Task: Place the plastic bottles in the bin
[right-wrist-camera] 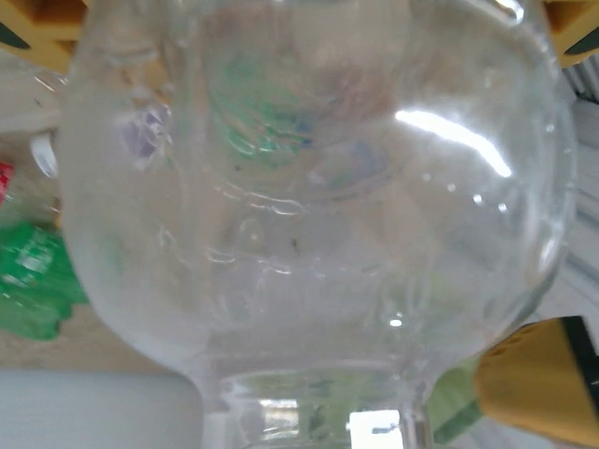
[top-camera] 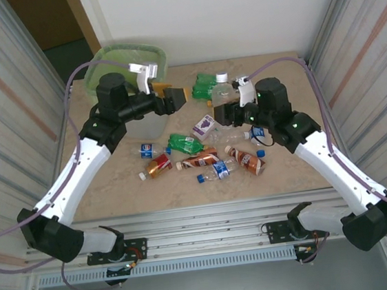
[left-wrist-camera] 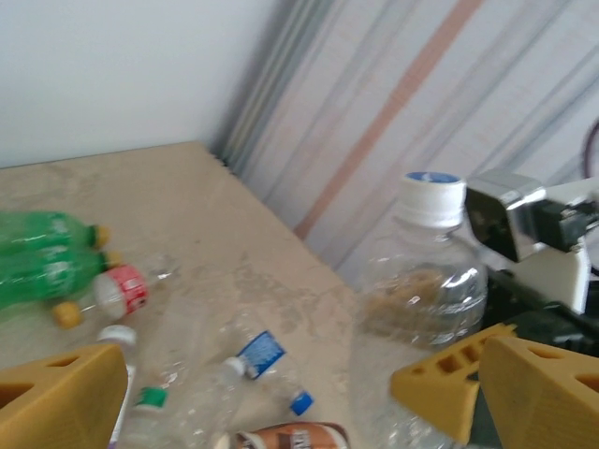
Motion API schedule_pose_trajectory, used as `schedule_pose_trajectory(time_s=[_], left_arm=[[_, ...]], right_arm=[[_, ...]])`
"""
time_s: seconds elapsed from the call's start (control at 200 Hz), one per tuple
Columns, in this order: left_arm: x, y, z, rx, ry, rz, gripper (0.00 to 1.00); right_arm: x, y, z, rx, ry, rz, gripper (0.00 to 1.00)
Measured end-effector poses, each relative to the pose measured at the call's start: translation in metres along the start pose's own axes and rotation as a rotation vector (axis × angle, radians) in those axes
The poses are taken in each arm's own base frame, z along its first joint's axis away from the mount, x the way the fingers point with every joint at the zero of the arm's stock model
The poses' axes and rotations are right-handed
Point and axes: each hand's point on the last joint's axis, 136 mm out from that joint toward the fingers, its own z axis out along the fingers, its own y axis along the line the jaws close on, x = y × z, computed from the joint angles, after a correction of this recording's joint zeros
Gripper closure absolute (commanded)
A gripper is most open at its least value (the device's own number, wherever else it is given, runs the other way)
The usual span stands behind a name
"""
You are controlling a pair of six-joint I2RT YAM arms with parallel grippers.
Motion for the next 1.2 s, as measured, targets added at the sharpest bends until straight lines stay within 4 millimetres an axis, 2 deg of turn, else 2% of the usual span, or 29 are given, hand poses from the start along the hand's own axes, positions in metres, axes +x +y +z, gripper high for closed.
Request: schedule_pose_trajectory(time_s=[0.13, 0.255, 0.411, 0.711, 0.902, 1.057, 1.122, 1.197], left_arm=[[0.0, -0.023, 0.011, 0.091, 0.017, 0.013, 0.07], [0.002, -0.035, 0.02, 0.155, 0.038, 0.011, 0.09], [0.007, -0.041, 0.03, 0.205, 0.061, -0.005, 0.16], [0.008, -0.041, 0.039, 0.249, 0.067, -0.041, 0.29], [0.005, -0.042, 0.039, 0.254, 0.057, -0.048, 0.51], [0.003, -0.043, 0.039, 0.256, 0.051, -0.044, 0.72], [0.003, -0.043, 0.039, 0.254, 0.049, -0.044, 0.78], [0.003, -0.043, 0.039, 0.255, 0.048, -0.044, 0.85]], right_arm=[[-0.007, 0.021, 0.005, -0.066, -0.016, -0.047, 0.52], [-0.013, 0.037, 0.01, -0.119, -0.028, -0.087, 0.52], [-0.015, 0.049, 0.017, -0.159, -0.026, -0.121, 0.52], [-0.013, 0.058, 0.027, -0.187, -0.009, -0.151, 0.52], [-0.014, 0.059, 0.03, -0.19, -0.007, -0.154, 0.52], [-0.015, 0.059, 0.03, -0.186, -0.01, -0.154, 0.5], [-0.015, 0.059, 0.031, -0.186, -0.01, -0.154, 0.46], [-0.016, 0.059, 0.031, -0.184, -0.011, -0.154, 0.35]])
